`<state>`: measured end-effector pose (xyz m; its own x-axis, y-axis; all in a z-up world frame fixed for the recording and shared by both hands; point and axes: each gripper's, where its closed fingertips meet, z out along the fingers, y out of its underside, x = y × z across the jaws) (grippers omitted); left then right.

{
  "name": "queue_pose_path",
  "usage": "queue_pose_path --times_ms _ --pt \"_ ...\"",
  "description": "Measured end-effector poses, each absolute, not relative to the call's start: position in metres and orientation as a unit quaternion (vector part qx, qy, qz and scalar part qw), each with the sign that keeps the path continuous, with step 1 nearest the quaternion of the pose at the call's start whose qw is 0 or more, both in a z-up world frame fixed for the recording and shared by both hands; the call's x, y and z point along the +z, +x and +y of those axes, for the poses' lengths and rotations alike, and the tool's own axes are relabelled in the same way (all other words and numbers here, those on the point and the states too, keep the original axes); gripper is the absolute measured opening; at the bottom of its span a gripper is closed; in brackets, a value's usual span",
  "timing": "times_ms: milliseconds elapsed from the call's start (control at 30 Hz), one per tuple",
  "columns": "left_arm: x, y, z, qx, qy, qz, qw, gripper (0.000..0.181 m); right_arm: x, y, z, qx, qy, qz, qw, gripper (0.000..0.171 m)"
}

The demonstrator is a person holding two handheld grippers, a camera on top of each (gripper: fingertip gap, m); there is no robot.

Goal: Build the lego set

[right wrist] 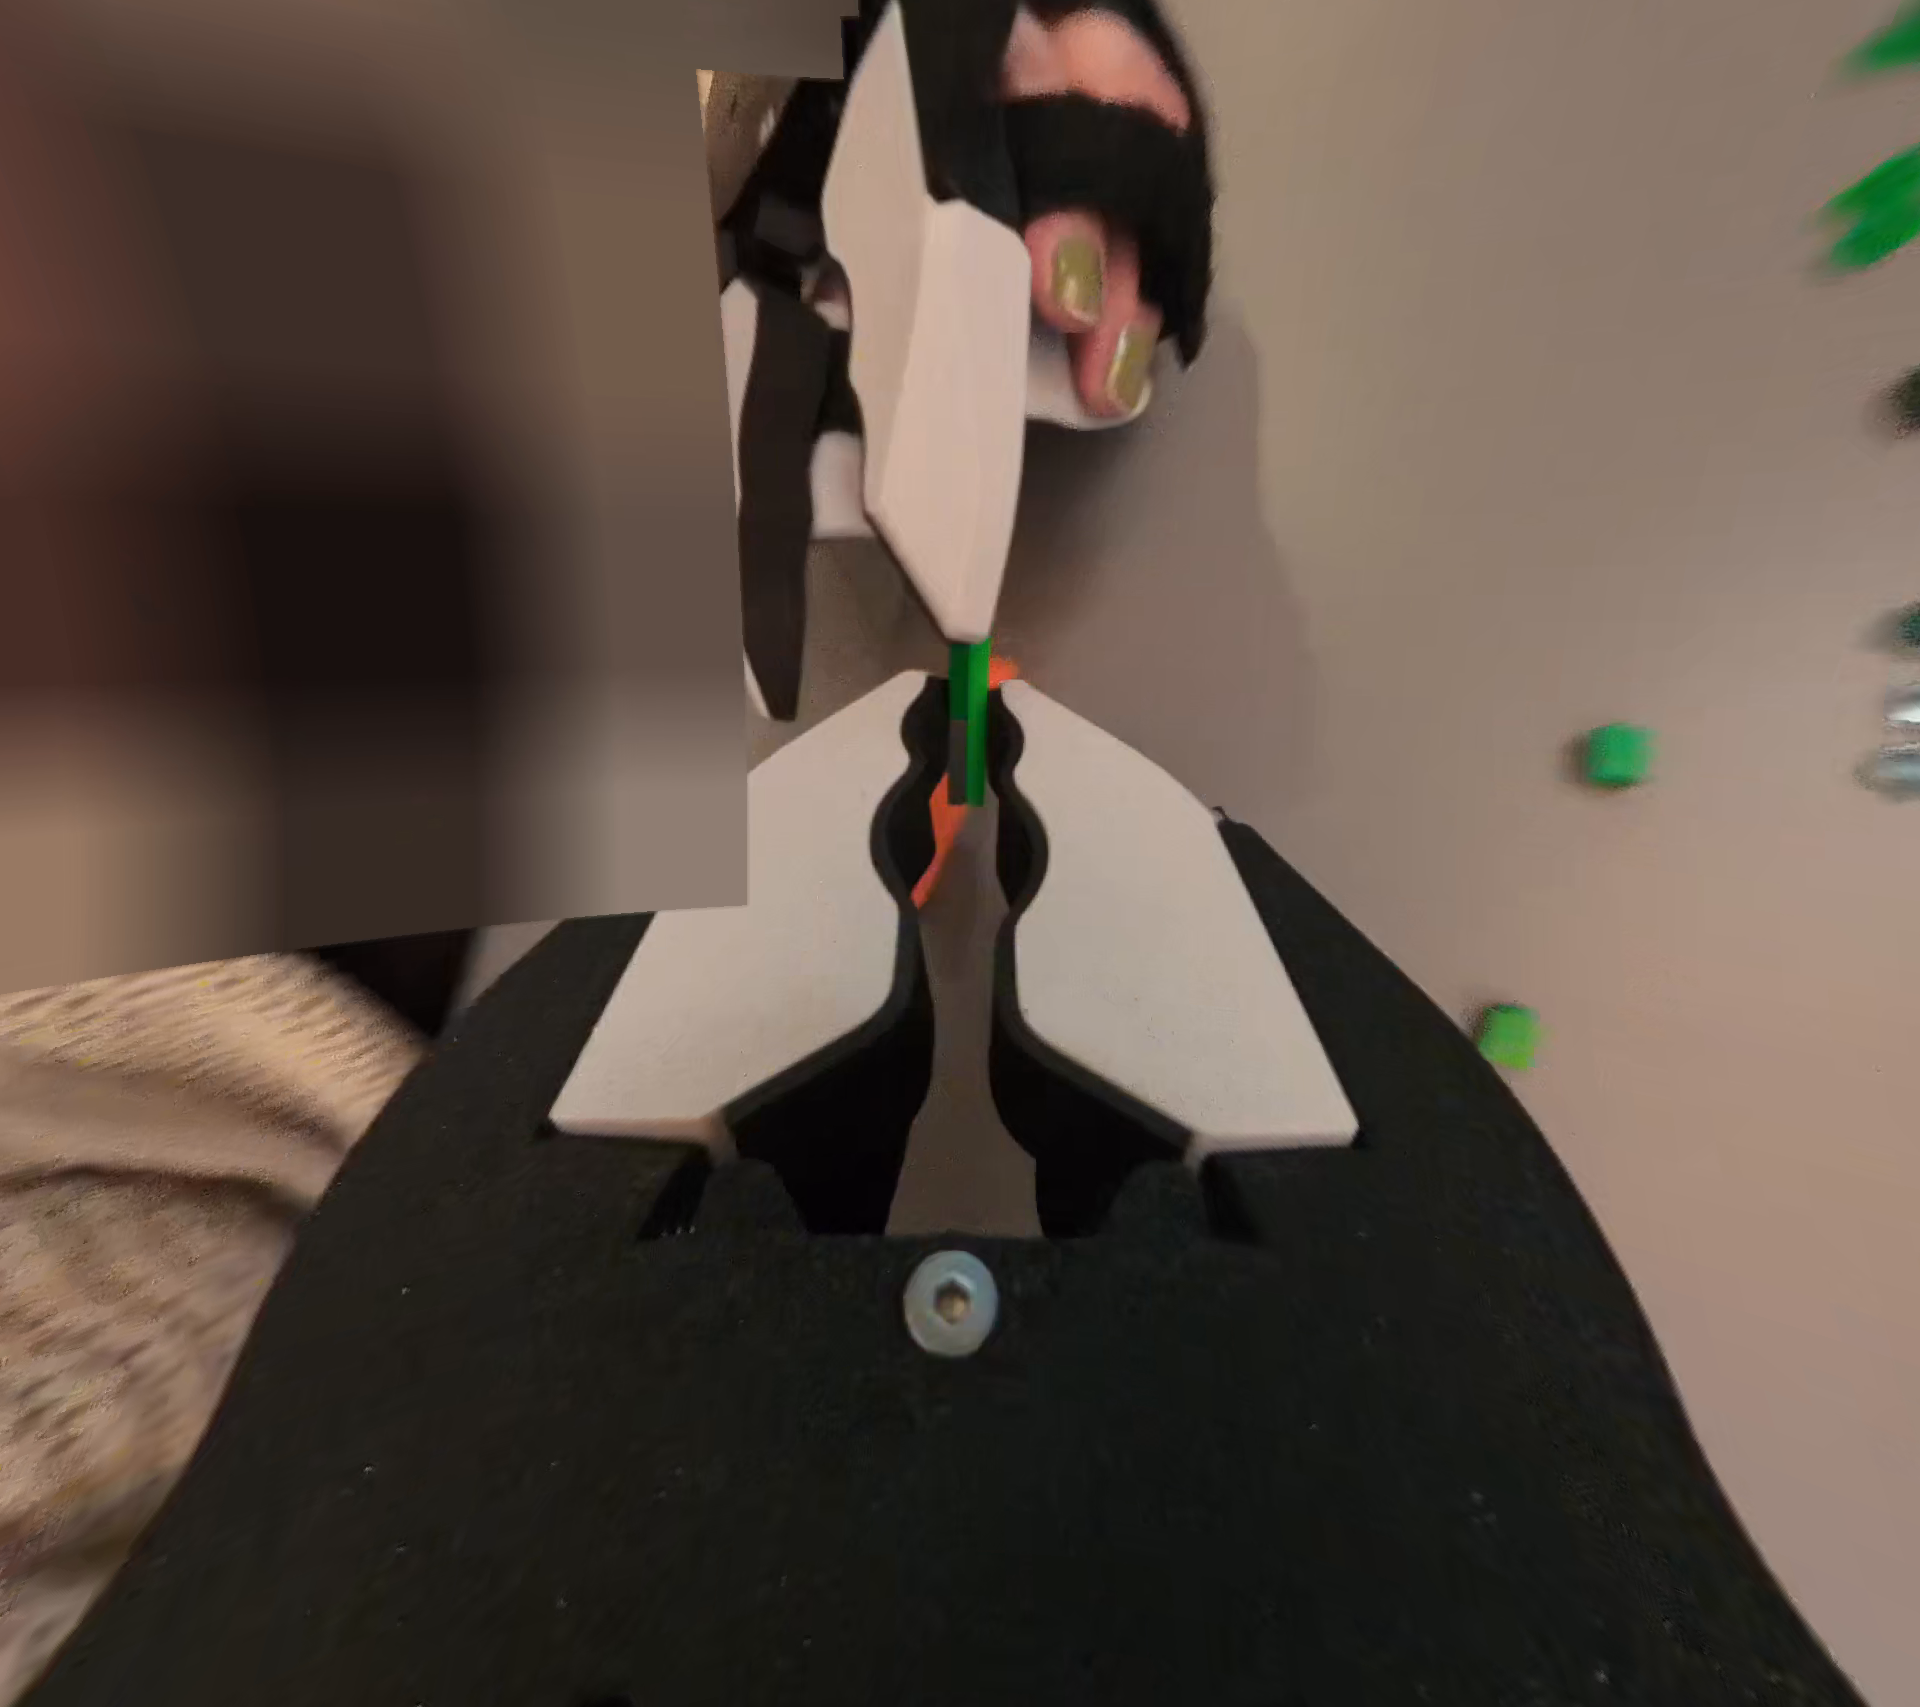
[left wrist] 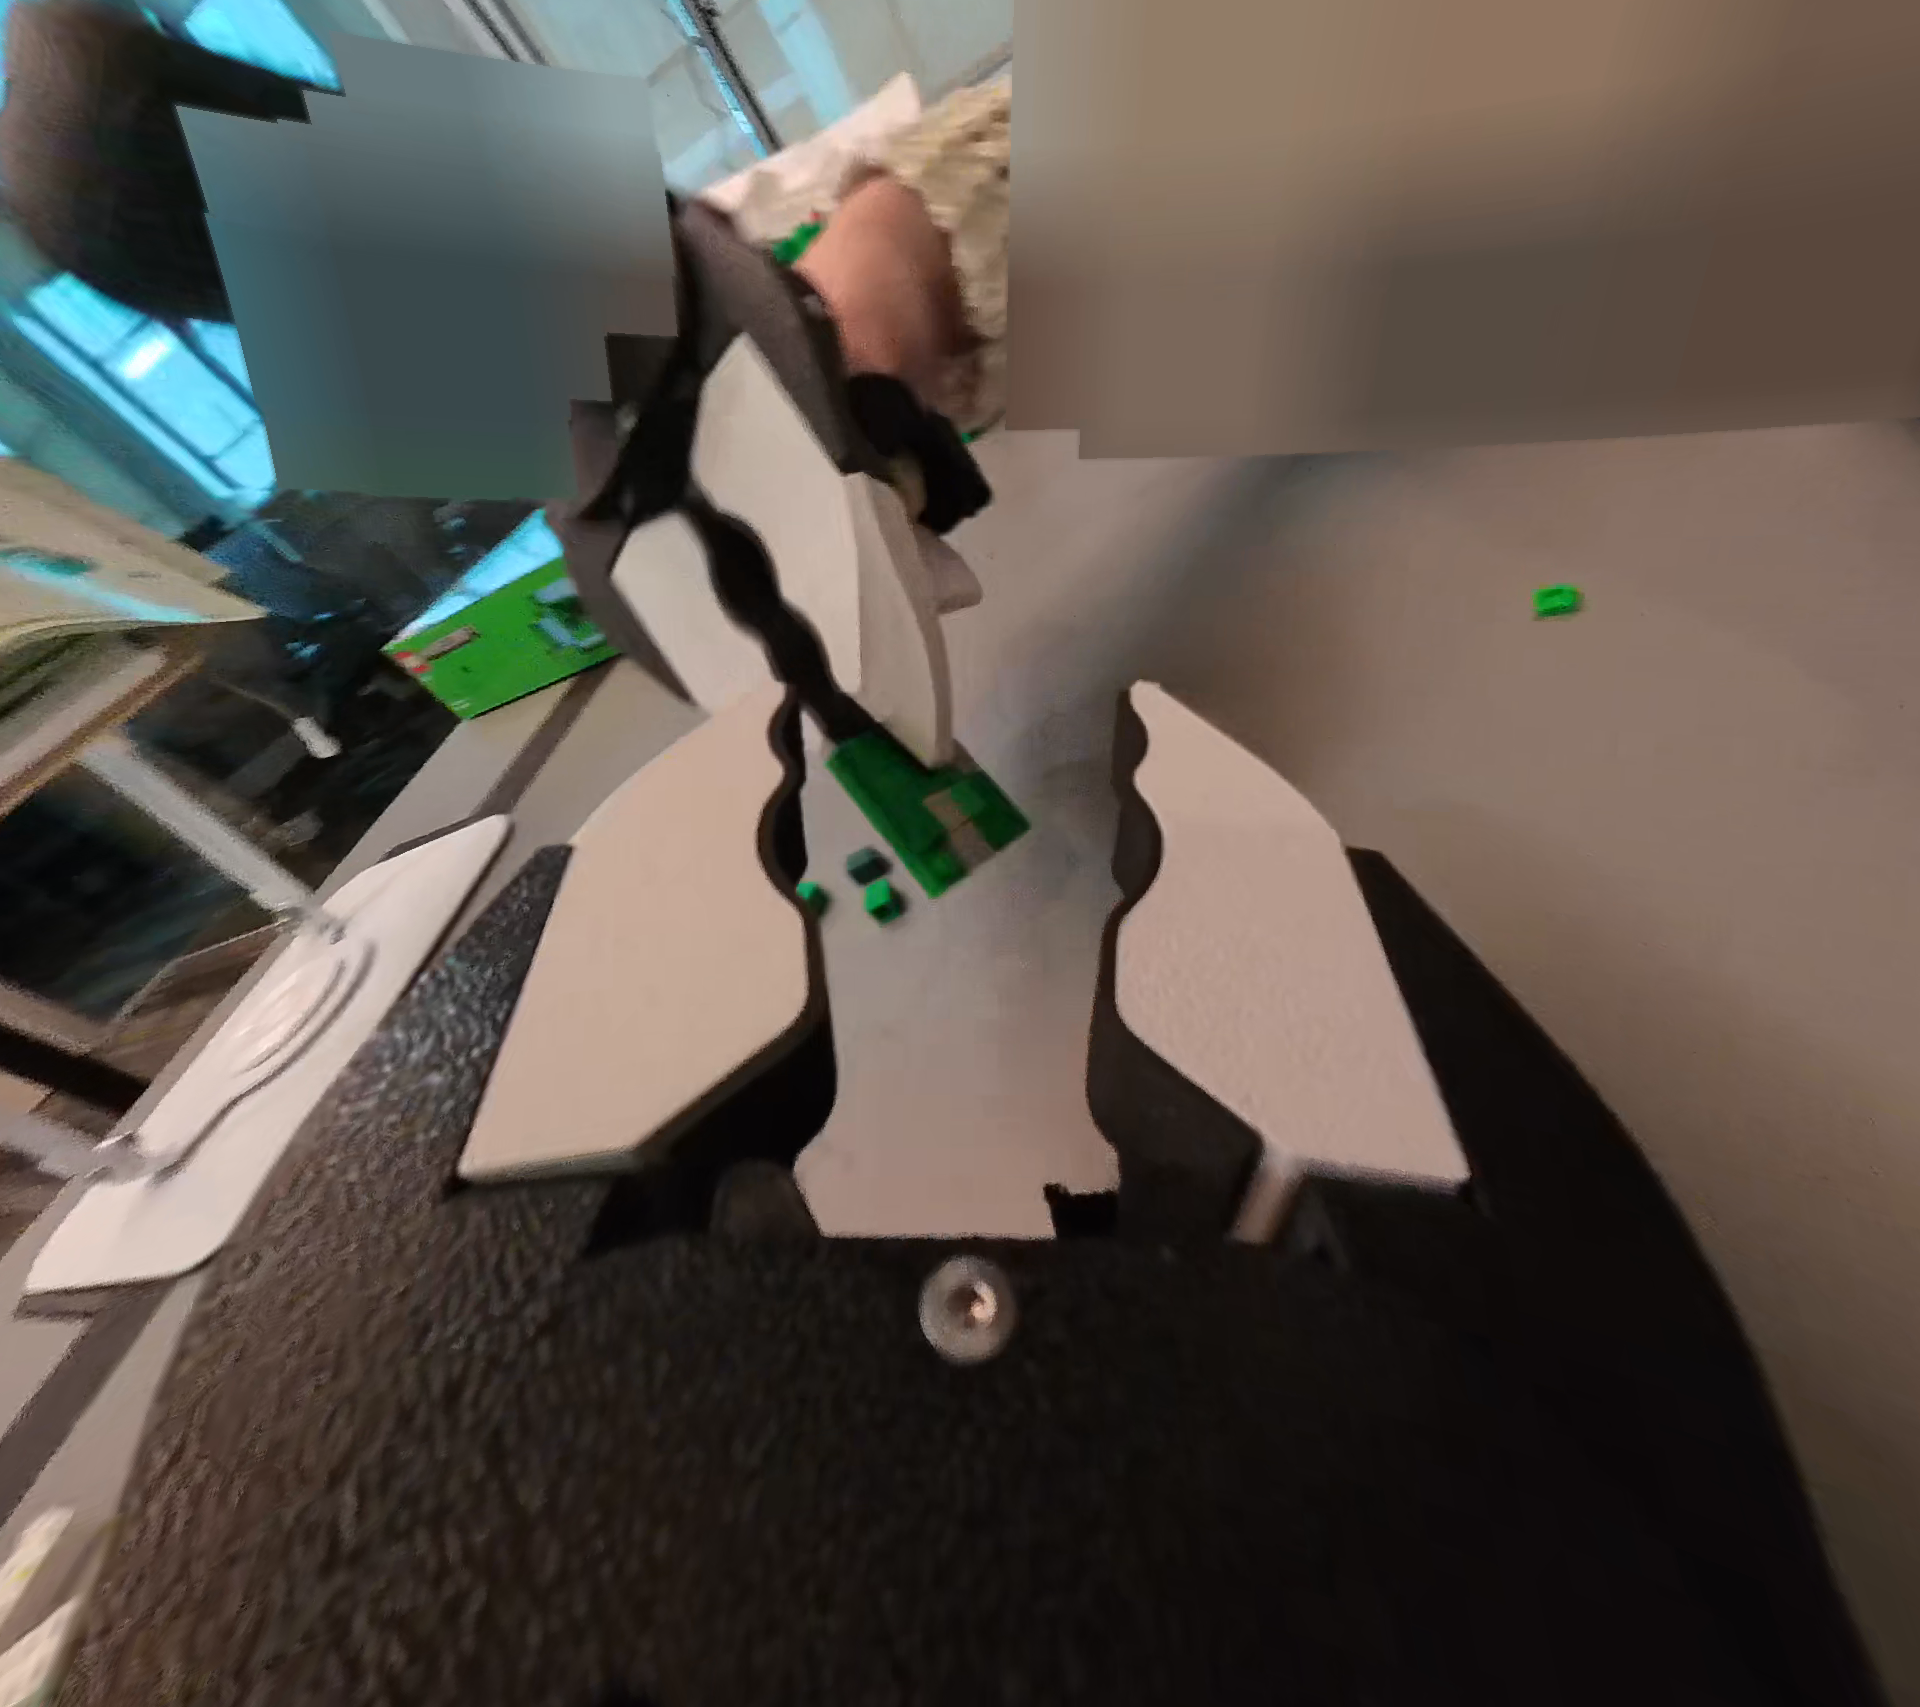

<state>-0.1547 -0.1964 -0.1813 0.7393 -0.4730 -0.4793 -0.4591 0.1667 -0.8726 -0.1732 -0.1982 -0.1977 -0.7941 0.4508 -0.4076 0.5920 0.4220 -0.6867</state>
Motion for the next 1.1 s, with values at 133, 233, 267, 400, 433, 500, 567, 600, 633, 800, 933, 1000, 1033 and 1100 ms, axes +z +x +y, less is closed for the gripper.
queue_pose_path --times_ms 133,233,267,400,433,500,567,600,633,800,933,1000,1033,1100 --pt "-0.171 -0.170 -0.195 0.033 -0.639 0.331 0.693 0.055 -0.180 -0.201 -0.176 -0.398 0.275 0.852 -0.202 0.006" --pt "-0.166 -0.176 -0.195 0.041 -0.634 0.317 0.704 0.054 -0.160 -0.208 -0.161 -0.304 0.216 0.842 -0.391 0.006" --pt "-0.166 -0.178 -0.195 0.041 -0.636 0.313 0.704 0.054 -0.154 -0.209 -0.155 -0.258 0.199 0.835 -0.444 0.006" --pt "-0.168 -0.181 -0.194 0.038 -0.642 0.306 0.702 0.052 -0.129 -0.208 -0.134 -0.086 0.130 0.790 -0.593 0.006" --pt "-0.169 -0.181 -0.193 0.038 -0.643 0.305 0.702 0.052 -0.125 -0.208 -0.131 -0.053 0.117 0.780 -0.612 0.006" --pt "-0.171 -0.181 -0.192 0.037 -0.646 0.307 0.698 0.051 -0.121 -0.206 -0.125 0.000 0.095 0.767 -0.634 0.006" --pt "-0.172 -0.180 -0.192 0.038 -0.648 0.309 0.695 0.051 -0.119 -0.205 -0.123 0.028 0.082 0.763 -0.641 0.006" --pt "-0.173 -0.180 -0.192 0.039 -0.649 0.311 0.694 0.050 -0.119 -0.204 -0.122 0.037 0.077 0.762 -0.642 0.006" --pt "-0.174 -0.180 -0.191 0.039 -0.650 0.312 0.692 0.050 -0.118 -0.204 -0.122 0.044 0.073 0.760 -0.644 0.006" --pt "-0.175 -0.180 -0.191 0.042 -0.652 0.314 0.689 0.050 -0.118 -0.203 -0.124 0.051 0.063 0.761 -0.643 0.006" --pt "-0.175 -0.181 -0.190 0.044 -0.652 0.313 0.689 0.050 -0.122 -0.204 -0.126 0.046 0.063 0.766 -0.638 0.006" --pt "-0.176 -0.181 -0.190 0.045 -0.653 0.314 0.688 0.050 -0.125 -0.204 -0.128 0.027 0.072 0.773 -0.630 0.006" --pt "-0.176 -0.181 -0.190 0.046 -0.654 0.313 0.687 0.050 -0.127 -0.204 -0.128 0.016 0.079 0.778 -0.624 0.006" --pt "-0.176 -0.182 -0.189 0.048 -0.655 0.312 0.687 0.050 -0.136 -0.204 -0.133 -0.045 0.111 0.799 -0.590 0.006"
